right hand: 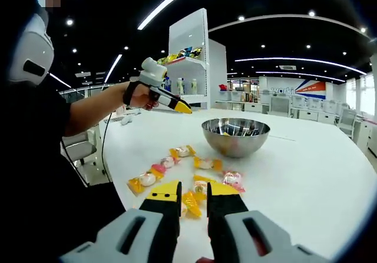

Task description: Pick up the marshmallows scattered on the table and place them into the bowl on the table

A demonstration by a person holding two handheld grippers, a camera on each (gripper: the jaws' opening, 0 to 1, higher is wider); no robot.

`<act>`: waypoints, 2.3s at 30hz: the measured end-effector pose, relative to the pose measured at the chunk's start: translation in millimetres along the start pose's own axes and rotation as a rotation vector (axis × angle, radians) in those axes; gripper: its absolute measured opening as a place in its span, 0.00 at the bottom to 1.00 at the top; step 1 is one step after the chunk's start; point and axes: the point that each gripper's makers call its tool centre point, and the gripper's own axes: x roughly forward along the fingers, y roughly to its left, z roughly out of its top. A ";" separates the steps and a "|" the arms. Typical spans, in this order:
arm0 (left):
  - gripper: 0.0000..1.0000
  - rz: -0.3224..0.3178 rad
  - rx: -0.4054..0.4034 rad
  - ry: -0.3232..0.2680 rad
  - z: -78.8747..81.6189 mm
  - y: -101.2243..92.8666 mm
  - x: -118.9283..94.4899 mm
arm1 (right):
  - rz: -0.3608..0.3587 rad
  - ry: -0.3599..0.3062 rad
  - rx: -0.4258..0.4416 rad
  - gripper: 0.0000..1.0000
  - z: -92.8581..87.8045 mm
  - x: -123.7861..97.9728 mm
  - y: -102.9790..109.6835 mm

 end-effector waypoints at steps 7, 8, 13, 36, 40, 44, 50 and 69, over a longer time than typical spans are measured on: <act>0.40 0.014 0.007 -0.035 -0.3 -3.2 -27.9 | 0.004 0.009 -0.006 0.18 1.3 3.3 -0.5; 0.40 0.020 0.011 -0.042 0.9 -3.8 -31.1 | 0.005 0.011 -0.006 0.18 1.0 3.9 -0.4; 0.40 0.035 0.038 -0.065 4.5 -12.0 -41.7 | 0.020 0.024 -0.009 0.18 -0.6 10.0 3.7; 0.39 0.000 -0.045 0.021 -67.6 -54.8 -9.8 | 0.034 0.026 -0.002 0.18 -3.5 14.1 8.9; 0.38 0.003 -0.064 0.043 -80.2 -60.3 -2.4 | 0.035 0.026 0.001 0.18 -4.6 13.9 9.4; 0.38 0.015 -0.088 0.056 -91.5 -62.3 4.9 | 0.031 0.023 0.002 0.18 -4.6 11.5 9.0; 0.38 0.027 -0.107 0.060 -99.4 -69.3 14.1 | 0.024 0.022 0.009 0.18 -6.7 7.8 7.3; 0.37 0.110 -0.122 0.073 -109.1 -67.1 37.0 | 0.020 0.014 0.016 0.18 -8.5 3.3 6.2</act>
